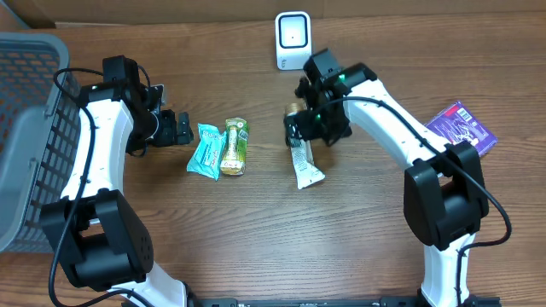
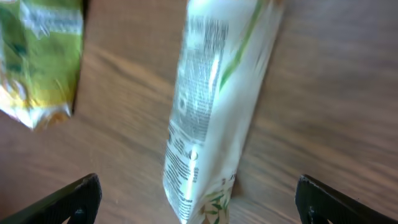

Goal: Scan the item barcode
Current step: 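Lift the white tube upright off the table, then carry the white tube forward to the scanner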

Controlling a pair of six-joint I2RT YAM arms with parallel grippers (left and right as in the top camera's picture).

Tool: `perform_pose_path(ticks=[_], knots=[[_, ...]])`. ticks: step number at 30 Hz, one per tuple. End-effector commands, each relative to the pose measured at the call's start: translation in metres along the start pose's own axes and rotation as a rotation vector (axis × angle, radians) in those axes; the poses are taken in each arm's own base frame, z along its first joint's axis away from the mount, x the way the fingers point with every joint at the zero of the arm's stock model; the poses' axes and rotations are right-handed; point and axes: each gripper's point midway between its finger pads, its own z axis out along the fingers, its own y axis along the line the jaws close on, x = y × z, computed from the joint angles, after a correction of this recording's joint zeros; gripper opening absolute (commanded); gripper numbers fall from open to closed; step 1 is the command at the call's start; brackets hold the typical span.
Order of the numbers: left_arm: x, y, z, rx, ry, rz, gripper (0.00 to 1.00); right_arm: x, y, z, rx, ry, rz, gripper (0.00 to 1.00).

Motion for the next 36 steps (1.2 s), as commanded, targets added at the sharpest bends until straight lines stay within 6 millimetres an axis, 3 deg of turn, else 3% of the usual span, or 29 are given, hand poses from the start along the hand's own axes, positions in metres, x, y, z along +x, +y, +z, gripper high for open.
perform_pose_path(ticks=[1, 8, 12, 15, 16, 18, 27, 36], knots=[[-0.001, -0.003, -0.006, 0.000, -0.016, 0.027, 0.99, 0.017, 0.005, 0.019, -0.092, 0.056, -0.022, 0.99], [-0.001, -0.003, -0.006, 0.000, -0.016, 0.027, 0.99, 0.030, -0.001, 0.036, -0.117, 0.081, -0.006, 0.95], [-0.001, -0.003, -0.006, 0.000, -0.016, 0.027, 1.00, 0.033, 0.008, 0.043, -0.189, 0.076, -0.009, 0.83], [0.000, -0.003, -0.006, 0.000, -0.016, 0.027, 0.99, 0.038, 0.009, 0.050, -0.219, 0.081, 0.000, 0.68], [0.000, -0.003, -0.006, 0.000, -0.016, 0.027, 0.99, 0.041, 0.008, 0.053, -0.218, 0.083, 0.009, 0.55], [0.000, -0.003, -0.006, 0.000, -0.016, 0.027, 1.00, 0.043, 0.005, 0.056, -0.209, 0.086, 0.037, 0.40], [-0.001, -0.003, -0.006, 0.000, -0.016, 0.027, 0.99, 0.038, 0.004, 0.049, -0.262, 0.083, 0.084, 0.06], [-0.001, -0.003, -0.006, 0.000, -0.016, 0.027, 0.99, 0.012, 0.001, 0.010, -0.419, 0.003, 0.119, 0.04]])
